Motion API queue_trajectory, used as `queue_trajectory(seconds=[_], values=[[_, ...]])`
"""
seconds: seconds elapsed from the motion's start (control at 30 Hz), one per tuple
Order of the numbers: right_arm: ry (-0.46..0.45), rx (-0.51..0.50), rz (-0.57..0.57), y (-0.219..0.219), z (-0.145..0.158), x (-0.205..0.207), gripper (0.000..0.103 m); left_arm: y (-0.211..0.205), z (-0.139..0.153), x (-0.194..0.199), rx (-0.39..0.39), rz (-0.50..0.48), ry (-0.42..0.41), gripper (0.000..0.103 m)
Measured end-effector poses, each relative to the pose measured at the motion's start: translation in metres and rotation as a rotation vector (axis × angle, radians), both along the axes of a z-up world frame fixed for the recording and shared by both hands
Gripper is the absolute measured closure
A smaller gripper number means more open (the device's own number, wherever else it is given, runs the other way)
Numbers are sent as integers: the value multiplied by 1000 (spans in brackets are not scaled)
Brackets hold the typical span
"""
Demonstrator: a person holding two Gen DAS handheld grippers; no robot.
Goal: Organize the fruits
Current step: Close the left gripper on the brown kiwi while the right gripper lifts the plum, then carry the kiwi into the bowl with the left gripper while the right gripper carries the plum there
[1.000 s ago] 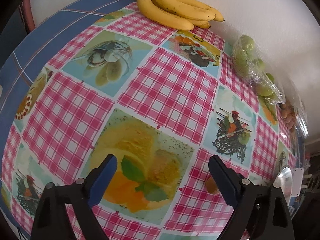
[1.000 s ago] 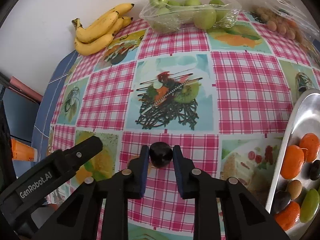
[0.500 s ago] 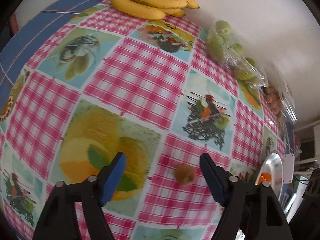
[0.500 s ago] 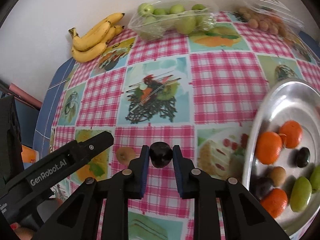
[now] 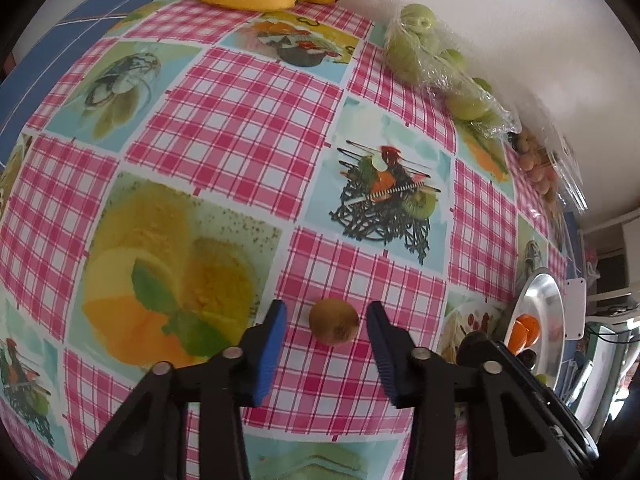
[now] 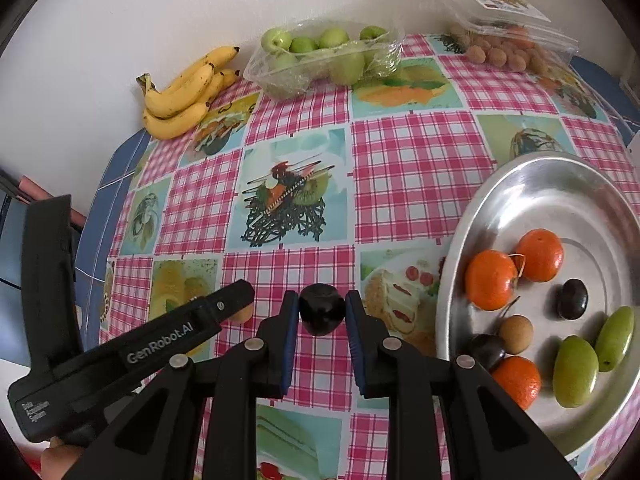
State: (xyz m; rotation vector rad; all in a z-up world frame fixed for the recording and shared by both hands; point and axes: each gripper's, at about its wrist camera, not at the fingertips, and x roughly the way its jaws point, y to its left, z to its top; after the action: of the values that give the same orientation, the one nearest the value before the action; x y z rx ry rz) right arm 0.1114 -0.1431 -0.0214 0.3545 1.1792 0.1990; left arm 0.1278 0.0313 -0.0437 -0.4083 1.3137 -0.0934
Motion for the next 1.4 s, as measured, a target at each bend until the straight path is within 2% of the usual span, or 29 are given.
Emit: queue_trajectory(seconds=[0.07, 0.17, 0.7, 1.4], values=[[-4, 4, -3, -2, 2, -1, 79, -3, 0, -1, 2, -10, -3, 71], [-12, 9, -6, -4, 6, -4, 79, -3, -1, -3, -1, -17, -3, 75], [-50, 22, -87, -36, 29, -16, 78, -19, 41, -10, -50, -67, -107, 75], [28, -2, -402, -171, 14, -46, 78, -138, 60, -46, -6, -395, -182, 75]])
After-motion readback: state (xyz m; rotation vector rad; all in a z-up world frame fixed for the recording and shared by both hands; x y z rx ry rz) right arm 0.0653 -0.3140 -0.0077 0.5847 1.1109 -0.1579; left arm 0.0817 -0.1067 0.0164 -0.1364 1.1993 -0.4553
